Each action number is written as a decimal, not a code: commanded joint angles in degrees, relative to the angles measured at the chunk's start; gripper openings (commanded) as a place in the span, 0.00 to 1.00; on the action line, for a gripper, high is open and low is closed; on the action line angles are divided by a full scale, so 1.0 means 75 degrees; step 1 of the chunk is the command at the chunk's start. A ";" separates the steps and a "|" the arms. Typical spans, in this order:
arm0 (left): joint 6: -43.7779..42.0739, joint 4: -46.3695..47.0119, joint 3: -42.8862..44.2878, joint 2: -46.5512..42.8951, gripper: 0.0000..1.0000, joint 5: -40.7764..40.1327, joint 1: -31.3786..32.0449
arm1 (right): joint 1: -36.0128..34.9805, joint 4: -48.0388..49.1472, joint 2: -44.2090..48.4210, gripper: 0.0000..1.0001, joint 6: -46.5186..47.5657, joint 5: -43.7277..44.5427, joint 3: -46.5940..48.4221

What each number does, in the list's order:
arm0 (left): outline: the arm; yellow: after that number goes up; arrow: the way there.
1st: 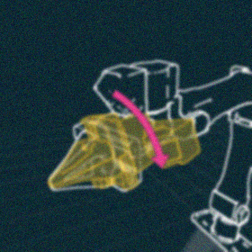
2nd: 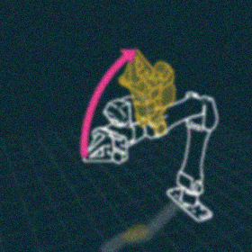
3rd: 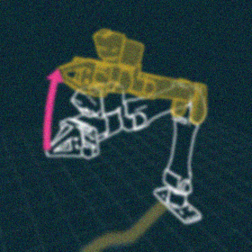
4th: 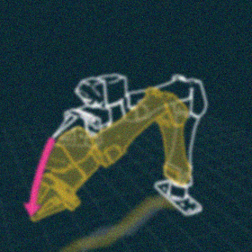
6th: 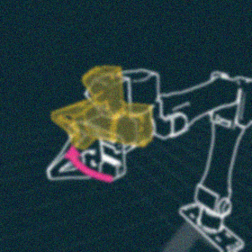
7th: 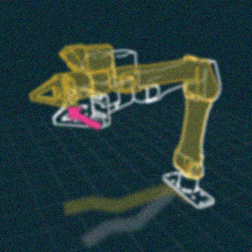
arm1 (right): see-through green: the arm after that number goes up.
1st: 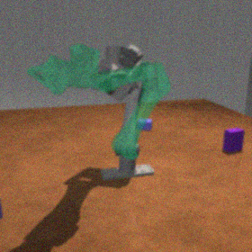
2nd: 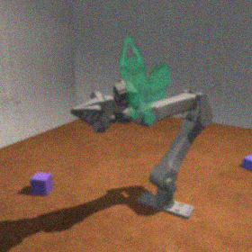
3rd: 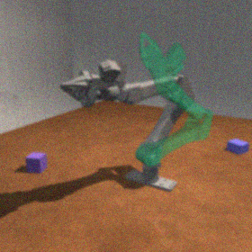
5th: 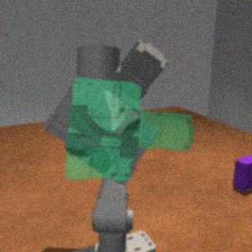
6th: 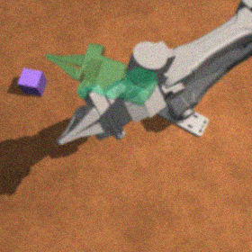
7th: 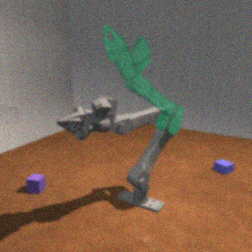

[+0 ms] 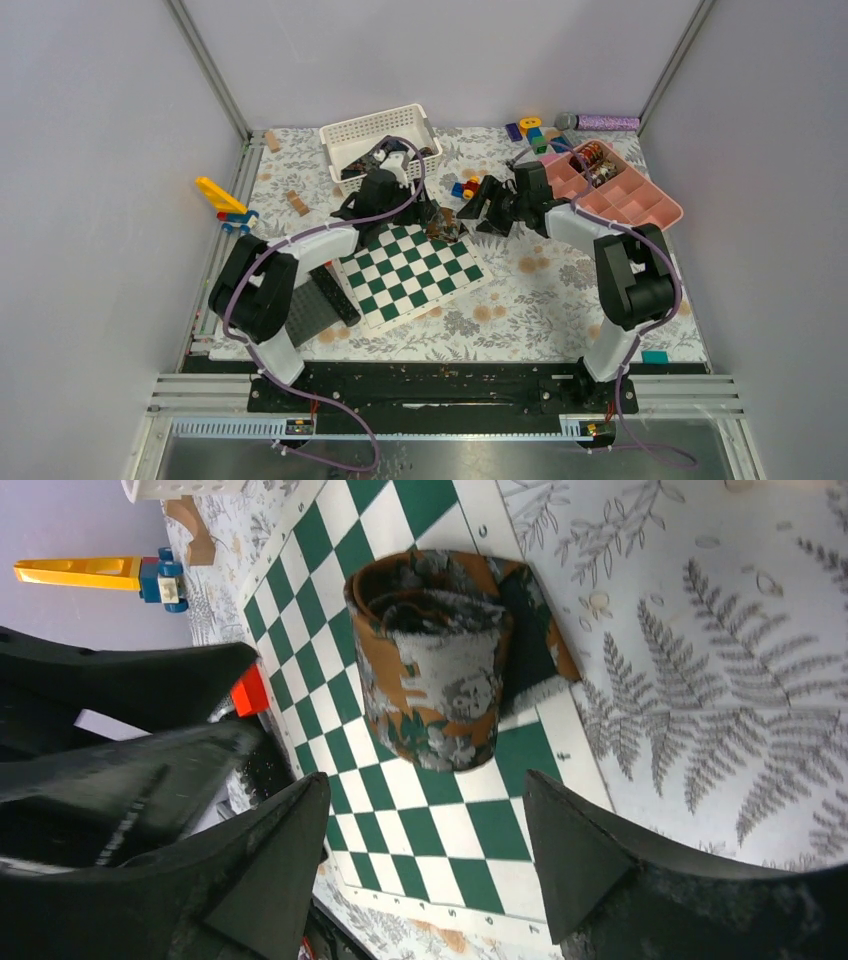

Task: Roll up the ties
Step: Pick up the tie at the center of the board.

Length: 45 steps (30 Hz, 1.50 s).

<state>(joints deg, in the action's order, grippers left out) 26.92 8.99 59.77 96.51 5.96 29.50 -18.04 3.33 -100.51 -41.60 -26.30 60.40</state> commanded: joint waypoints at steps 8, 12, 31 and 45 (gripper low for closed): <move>-0.0239 0.0115 0.0292 0.0624 0.60 0.0401 0.0083 | 0.0013 0.0346 -0.1261 0.79 0.0689 -0.0383 0.1083; -0.0290 -0.0067 0.0447 0.0864 0.61 0.0362 0.0110 | 0.0009 0.0322 -0.1650 0.82 0.0710 -0.0463 0.1314; -0.0413 -0.0286 0.0781 0.1431 0.63 0.0419 0.0210 | 0.0009 -0.0137 -0.2292 0.86 0.0882 -0.0538 0.1660; -0.0413 -0.0661 0.1207 0.1747 0.64 0.0305 0.0243 | -0.0026 0.0465 -0.2288 0.74 0.0596 -0.0851 0.1218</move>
<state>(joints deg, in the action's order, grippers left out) 24.84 3.03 66.22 108.75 8.10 31.16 -17.93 5.28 -117.30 -36.53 -31.05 70.76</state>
